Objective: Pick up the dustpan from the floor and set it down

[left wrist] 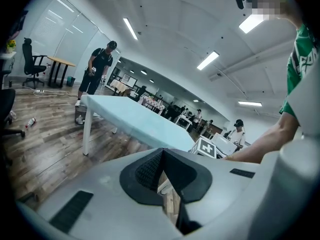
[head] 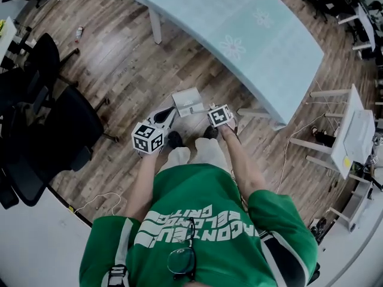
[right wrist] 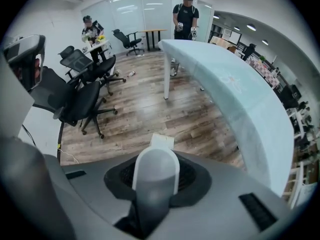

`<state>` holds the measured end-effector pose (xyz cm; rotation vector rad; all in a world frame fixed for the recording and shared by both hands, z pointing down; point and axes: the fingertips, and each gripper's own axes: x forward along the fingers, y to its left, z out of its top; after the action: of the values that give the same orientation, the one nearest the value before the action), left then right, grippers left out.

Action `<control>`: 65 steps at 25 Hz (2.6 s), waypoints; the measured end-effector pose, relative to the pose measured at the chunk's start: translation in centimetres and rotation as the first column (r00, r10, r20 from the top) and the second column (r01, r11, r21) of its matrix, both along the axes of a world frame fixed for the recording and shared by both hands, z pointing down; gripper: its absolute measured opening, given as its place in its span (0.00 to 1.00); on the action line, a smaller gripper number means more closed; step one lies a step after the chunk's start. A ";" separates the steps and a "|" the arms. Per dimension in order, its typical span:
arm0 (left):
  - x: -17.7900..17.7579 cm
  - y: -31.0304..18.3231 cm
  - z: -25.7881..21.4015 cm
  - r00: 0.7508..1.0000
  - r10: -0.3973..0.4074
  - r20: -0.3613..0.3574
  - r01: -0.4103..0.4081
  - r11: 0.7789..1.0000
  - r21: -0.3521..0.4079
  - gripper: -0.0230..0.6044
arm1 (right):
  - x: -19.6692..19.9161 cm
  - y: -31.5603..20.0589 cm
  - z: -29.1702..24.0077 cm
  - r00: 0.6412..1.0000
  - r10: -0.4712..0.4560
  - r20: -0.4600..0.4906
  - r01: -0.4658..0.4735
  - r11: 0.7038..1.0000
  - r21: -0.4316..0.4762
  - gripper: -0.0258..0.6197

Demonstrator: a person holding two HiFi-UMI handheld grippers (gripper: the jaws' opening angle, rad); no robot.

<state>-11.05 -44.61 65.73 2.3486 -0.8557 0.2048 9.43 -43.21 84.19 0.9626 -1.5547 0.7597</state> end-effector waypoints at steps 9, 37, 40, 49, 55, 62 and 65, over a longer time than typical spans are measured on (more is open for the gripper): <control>-0.1 -1.2 0.1 0.998 -0.061 0.020 0.062 0.998 -0.004 0.04 | -1.9 -2.0 3.1 0.999 -0.031 0.010 0.031 0.999 -0.031 0.21; 0.4 -2.5 -1.3 0.998 -0.057 0.031 0.055 0.997 0.061 0.04 | -3.0 -2.8 -3.3 0.985 0.031 0.168 -0.041 0.997 0.059 0.34; 0.8 -2.3 -1.6 0.999 -0.039 0.034 0.036 0.997 0.074 0.04 | -2.6 -2.7 -6.0 0.981 0.028 0.189 -0.053 0.990 0.127 0.34; 2.6 -1.8 -3.6 0.999 0.025 0.034 -0.029 0.991 0.131 0.04 | -0.4 -2.3 -16.5 0.945 0.032 0.326 -0.185 0.873 0.450 0.34; 4.1 -1.0 -5.9 0.998 0.058 0.031 -0.063 0.981 0.182 0.04 | 1.4 -0.7 -22.2 0.937 0.036 0.347 -0.243 0.781 0.575 0.21; 6.2 -0.2 -8.3 0.995 0.101 0.020 -0.103 0.965 0.242 0.04 | 2.4 1.7 -25.9 0.925 0.029 0.378 -0.287 0.705 0.649 0.05; 7.1 0.1 -8.8 0.993 0.118 0.020 -0.119 0.960 0.253 0.04 | 2.9 2.6 -26.7 0.921 0.035 0.387 -0.304 0.685 0.662 0.05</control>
<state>-3.99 -44.54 56.89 2.6426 -0.7831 0.1581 12.37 -40.60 57.46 1.6381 -2.1680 0.4444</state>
